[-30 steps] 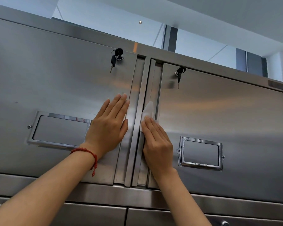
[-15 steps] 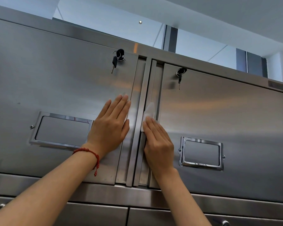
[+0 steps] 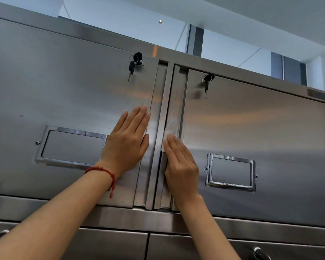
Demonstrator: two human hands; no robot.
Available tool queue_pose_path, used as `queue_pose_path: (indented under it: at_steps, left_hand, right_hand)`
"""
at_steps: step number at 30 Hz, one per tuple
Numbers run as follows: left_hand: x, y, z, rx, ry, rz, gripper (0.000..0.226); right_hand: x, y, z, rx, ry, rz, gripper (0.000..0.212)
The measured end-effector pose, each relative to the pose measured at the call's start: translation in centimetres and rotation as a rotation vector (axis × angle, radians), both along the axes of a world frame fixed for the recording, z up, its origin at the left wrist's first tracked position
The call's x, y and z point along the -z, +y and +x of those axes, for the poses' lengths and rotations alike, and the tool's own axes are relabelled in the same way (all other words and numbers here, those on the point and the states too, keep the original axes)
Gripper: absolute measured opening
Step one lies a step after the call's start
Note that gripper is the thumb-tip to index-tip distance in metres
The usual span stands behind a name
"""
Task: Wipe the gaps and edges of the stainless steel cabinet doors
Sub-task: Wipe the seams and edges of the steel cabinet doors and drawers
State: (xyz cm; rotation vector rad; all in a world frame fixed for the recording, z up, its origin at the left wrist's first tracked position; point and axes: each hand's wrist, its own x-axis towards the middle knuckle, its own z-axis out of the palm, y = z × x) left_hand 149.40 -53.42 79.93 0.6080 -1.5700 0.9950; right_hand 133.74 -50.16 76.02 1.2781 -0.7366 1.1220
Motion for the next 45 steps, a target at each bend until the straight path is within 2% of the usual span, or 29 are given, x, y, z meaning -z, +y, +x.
queue_pose_path:
  at_steps: [3,7,25,45]
  left_hand:
    - [0.0,0.1,0.0,0.001,0.003,-0.006,0.053]
    - [0.0,0.1,-0.1,0.005,0.004,-0.009,0.053]
    - [0.0,0.2,0.0,0.005,-0.001,-0.002,0.053]
    - [0.1,0.3,-0.1,0.016,0.000,0.011,0.054]
  right_hand:
    - [0.9,-0.2,-0.2,0.014,0.032,-0.050,0.032]
    - [0.7,0.1,-0.6,0.049,0.088,-0.054,0.029]
    - [2.2,-0.2,-0.7,0.056,0.093,-0.096,0.030]
    - [3.0,0.3,-1.4,0.076,0.188,-0.079,0.032]
